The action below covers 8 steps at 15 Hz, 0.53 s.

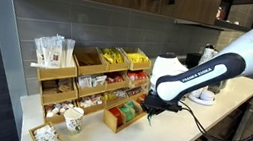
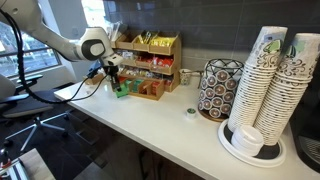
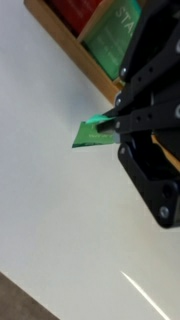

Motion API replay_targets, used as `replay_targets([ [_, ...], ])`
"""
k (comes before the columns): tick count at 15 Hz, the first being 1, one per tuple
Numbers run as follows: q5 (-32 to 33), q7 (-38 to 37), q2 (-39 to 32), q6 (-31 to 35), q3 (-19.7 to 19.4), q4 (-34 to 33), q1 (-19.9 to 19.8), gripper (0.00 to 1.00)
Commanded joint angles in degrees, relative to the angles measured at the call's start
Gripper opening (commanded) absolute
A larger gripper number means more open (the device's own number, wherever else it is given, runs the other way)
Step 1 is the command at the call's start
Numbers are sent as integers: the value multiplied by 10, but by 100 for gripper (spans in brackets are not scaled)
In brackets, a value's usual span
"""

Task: Put the green sachet on the wooden stand

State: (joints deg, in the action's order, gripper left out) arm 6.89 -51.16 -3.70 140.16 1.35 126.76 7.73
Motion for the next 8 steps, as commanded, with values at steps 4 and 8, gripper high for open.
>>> replay_targets([
  [4,0,-12,15,12,13,-2,-9,2],
  [8,0,-12,10,12,12,-2,-9,2],
])
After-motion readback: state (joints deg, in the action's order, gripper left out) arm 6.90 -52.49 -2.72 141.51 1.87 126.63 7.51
